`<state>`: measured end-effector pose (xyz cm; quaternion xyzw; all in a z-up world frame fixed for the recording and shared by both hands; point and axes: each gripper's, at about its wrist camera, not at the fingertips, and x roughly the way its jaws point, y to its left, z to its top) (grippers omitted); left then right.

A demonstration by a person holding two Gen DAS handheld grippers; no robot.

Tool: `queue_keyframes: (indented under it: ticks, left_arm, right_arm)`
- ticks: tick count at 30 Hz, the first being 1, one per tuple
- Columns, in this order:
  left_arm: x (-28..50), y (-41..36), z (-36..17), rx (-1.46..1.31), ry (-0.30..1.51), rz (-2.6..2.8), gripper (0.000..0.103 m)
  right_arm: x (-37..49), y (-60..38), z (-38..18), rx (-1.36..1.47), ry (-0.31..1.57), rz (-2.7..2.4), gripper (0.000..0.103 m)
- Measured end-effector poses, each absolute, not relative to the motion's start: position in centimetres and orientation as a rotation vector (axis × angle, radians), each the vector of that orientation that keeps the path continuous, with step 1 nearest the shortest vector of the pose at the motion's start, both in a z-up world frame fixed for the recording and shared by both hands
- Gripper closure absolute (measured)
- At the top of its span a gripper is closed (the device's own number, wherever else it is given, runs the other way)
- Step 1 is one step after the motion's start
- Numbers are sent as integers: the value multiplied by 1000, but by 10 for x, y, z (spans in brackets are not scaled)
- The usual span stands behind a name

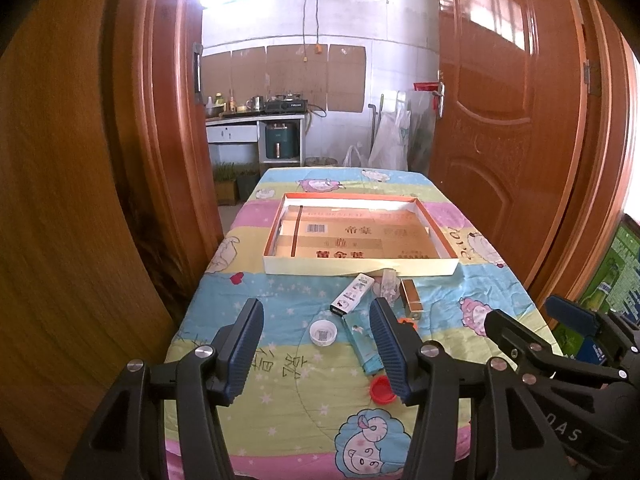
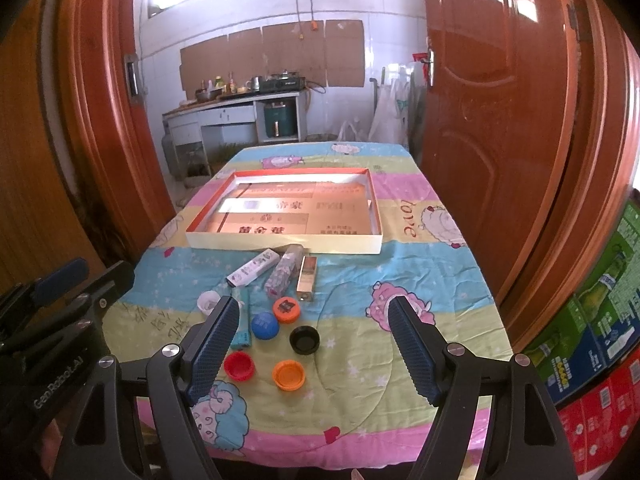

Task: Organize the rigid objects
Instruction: 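Grasp the black cap with the right tool while the left tool grasps the white cap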

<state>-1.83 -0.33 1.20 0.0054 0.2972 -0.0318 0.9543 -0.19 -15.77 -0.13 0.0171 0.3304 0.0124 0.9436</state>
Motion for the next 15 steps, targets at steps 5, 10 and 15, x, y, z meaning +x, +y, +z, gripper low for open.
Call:
queue_keyframes:
  ticks: [5,10,15]
  left_arm:
    - [-12,1,5,8,621,-59,47]
    - [0,10,-9,-18,663,-60,47]
    - [14,20,-29,-34,703,-58,47]
  right_arm:
    - [3,-160,-7,38,689,21,25]
    - [11,-164,-19,47,722,15,25]
    - [25,-167,-36,58,765,16,25]
